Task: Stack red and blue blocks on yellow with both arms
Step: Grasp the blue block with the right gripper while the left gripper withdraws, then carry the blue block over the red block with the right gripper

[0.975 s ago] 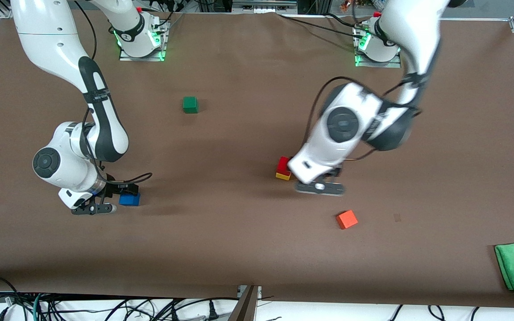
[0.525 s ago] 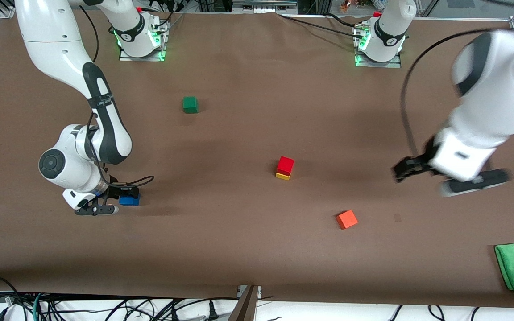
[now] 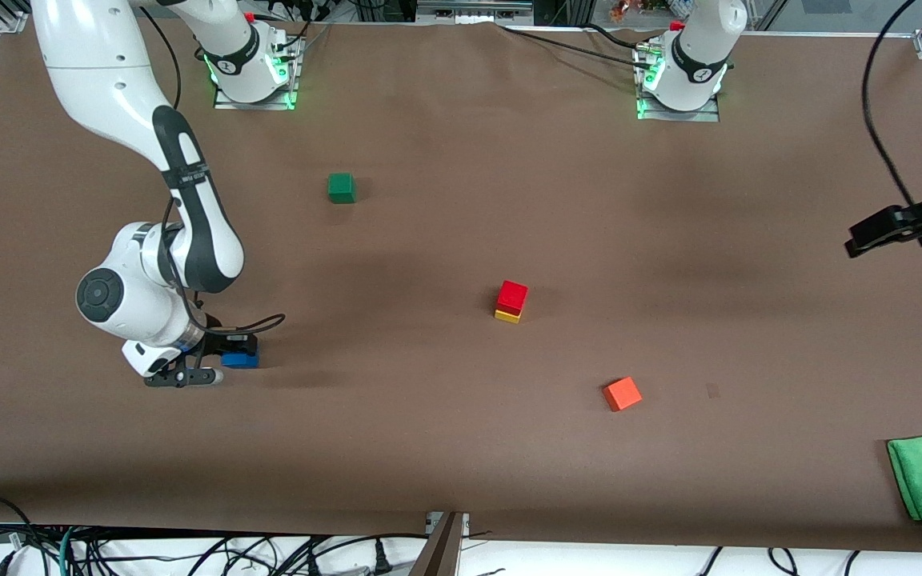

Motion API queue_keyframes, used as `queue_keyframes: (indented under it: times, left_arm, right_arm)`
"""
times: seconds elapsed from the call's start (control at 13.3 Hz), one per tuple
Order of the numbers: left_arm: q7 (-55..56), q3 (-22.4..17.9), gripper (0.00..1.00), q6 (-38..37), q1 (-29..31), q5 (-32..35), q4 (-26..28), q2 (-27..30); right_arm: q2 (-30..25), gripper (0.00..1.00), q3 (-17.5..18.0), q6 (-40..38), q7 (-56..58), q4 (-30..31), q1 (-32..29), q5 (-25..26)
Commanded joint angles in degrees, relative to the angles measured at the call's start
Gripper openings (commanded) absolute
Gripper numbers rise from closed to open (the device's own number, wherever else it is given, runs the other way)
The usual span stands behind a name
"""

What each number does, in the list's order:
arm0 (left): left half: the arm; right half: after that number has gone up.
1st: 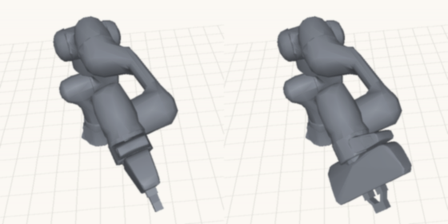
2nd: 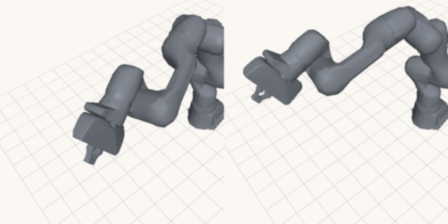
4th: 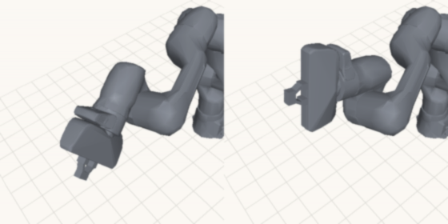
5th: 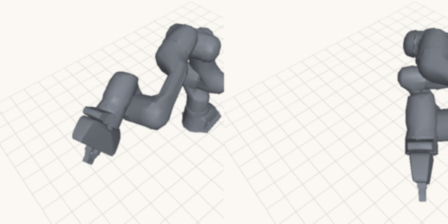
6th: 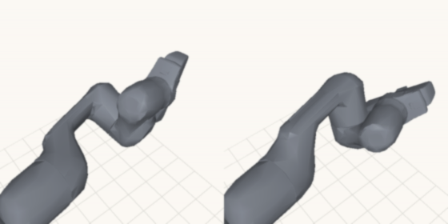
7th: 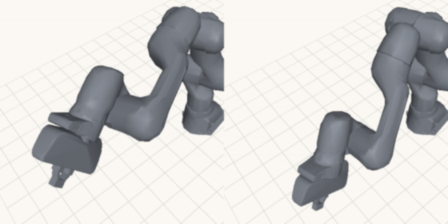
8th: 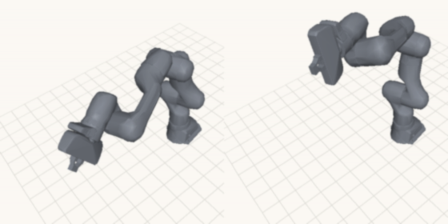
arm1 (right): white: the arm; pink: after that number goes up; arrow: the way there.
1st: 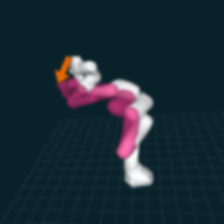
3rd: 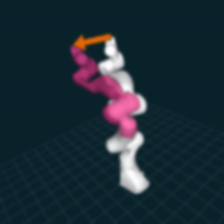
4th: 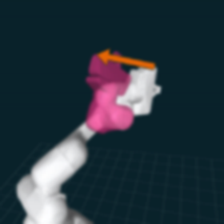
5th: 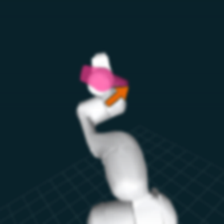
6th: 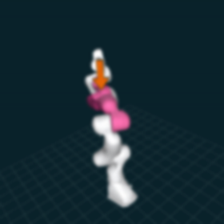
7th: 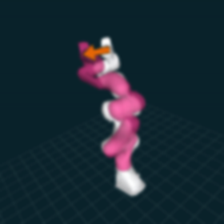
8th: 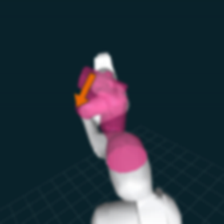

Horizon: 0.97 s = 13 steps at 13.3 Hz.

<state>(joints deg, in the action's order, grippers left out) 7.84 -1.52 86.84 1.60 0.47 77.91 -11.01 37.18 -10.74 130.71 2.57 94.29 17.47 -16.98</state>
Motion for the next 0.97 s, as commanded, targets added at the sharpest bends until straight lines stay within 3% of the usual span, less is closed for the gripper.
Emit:
queue_keyframes:
  times: [0.0, 0.15, 0.38, 0.53, 0.67, 0.9]
  left_arm:
    - [-1.08, 0.11, 1.0, -0.53, -0.37, -0.47, 1.01, 0.03]
    - [-1.08, 0.29, 1.0, -0.53, -0.37, -0.38, 1.01, -0.06]
    - [-1.08, 0.29, 1.0, -0.53, -0.28, -0.47, 1.01, -0.06]
    - [-1.16, 0.29, 1.0, -0.53, -0.28, -0.56, 1.1, -0.06]
    - [-1.08, 0.29, 1.0, -0.53, -0.37, -0.65, 1.01, -0.06]
    - [-1.16, 0.03, 1.0, -0.45, -0.28, -1.08, 0.84, -0.33]
  right_arm:
    - [-2.56, 0.38, -0.24, -12.7, -13.5, -8.11, 5.71, 0.27]
    - [-1.51, 0.39, -0.07, -20.63, -24.14, -16.11, 9.06, 4.3]
    - [1.22, 0.39, -0.07, -26.11, -40.57, -24.04, 15.56, 4.93]
    - [2.8, 0.39, -0.15, -25.68, -52.35, -26.42, 20.74, 4.93]
    - [7.52, 0.39, -0.24, -26.11, -62.64, -34.3, 25.75, 5.63]
    - [12.38, 0.39, 0.11, -22.89, -72.07, -40.4, 28.75, 5.46]
